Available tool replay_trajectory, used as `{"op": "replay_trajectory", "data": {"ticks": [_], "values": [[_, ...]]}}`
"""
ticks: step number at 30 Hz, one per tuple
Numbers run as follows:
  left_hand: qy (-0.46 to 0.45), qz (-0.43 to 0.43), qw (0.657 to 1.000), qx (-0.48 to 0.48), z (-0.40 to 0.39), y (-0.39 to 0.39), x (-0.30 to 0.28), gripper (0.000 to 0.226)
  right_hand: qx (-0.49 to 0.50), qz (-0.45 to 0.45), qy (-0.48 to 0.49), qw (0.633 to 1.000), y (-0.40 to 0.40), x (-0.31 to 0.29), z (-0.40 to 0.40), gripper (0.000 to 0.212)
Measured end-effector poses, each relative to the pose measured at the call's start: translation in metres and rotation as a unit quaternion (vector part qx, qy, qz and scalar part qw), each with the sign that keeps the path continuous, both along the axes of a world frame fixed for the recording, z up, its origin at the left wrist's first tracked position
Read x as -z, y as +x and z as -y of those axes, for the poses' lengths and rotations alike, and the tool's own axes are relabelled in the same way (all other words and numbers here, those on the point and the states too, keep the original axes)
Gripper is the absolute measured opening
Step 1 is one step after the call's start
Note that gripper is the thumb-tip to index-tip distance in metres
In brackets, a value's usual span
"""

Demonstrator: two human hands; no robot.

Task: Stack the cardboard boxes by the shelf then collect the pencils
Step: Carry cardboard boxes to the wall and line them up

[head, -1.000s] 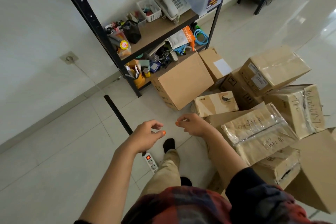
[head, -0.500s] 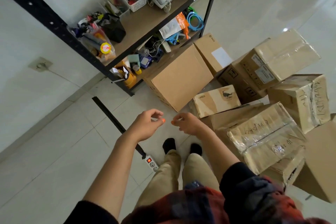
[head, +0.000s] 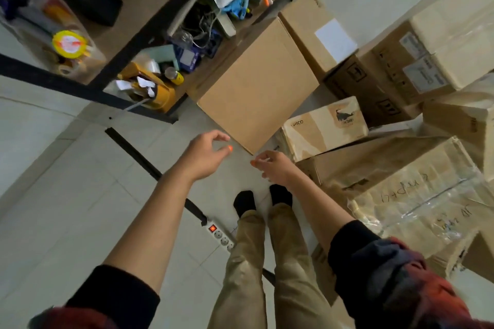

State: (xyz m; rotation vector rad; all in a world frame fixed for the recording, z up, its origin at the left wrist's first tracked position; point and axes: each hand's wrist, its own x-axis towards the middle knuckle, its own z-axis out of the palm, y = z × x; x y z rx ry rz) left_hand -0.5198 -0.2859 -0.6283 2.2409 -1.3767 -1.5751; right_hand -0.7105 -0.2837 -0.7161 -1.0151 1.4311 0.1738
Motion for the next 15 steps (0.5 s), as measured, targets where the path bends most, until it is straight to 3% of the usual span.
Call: {"op": "replay_trajectory", "data": {"ticks": [12, 15], "values": [[-0.078, 0.081, 0.993, -0.031, 0.090, -0.005, 0.129, 0.038, 0.085, -0.044, 0.018, 0.995, -0.012, 0.137, 0.038, 0.059], [-0.123, 0.142, 0.982, -0.024, 0.111, -0.004, 0.148, 0.050, 0.091, -0.058, 0.029, 0.994, -0.011, 0.158, 0.048, 0.077]]}}
